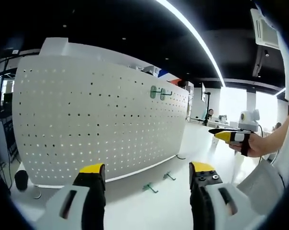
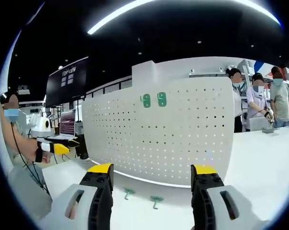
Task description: Insert the hook assembly into the mounting plate slot until the hook locks in place.
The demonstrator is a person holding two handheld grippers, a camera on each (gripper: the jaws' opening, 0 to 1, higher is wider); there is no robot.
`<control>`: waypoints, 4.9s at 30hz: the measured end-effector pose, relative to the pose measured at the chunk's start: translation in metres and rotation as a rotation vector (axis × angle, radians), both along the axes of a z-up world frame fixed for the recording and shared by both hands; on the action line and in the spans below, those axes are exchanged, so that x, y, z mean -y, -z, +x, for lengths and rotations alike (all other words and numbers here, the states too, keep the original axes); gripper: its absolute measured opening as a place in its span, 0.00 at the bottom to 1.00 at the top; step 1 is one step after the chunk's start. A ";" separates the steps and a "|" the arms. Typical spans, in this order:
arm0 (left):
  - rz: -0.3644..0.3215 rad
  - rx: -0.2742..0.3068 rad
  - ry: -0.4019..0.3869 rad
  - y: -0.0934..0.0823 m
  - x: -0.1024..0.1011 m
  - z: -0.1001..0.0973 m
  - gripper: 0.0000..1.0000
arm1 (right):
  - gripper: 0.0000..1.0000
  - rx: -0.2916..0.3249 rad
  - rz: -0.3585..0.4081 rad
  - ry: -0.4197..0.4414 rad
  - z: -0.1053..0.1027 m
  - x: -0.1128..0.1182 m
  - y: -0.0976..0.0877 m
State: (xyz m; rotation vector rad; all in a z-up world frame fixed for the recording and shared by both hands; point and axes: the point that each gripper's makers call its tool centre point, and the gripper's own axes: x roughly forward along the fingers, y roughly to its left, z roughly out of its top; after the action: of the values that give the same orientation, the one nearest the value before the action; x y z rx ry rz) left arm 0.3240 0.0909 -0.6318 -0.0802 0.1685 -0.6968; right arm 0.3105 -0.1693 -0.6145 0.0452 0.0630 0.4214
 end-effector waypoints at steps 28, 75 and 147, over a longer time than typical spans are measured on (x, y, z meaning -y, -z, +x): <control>0.146 -0.053 0.158 0.011 0.016 0.013 0.72 | 0.63 0.008 0.014 0.007 -0.002 -0.002 -0.001; 0.782 -0.253 0.769 0.091 0.053 0.010 0.73 | 0.62 0.001 -0.046 -0.049 -0.011 -0.013 0.009; 0.998 -0.324 0.946 0.153 0.094 0.060 0.70 | 0.61 -0.001 -0.025 -0.009 -0.011 -0.004 0.012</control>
State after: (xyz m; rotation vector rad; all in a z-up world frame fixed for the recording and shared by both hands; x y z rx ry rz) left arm 0.3842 -0.0035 -0.7845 0.9024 0.8811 -1.4611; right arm 0.2998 -0.1651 -0.6267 0.0205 0.0695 0.4300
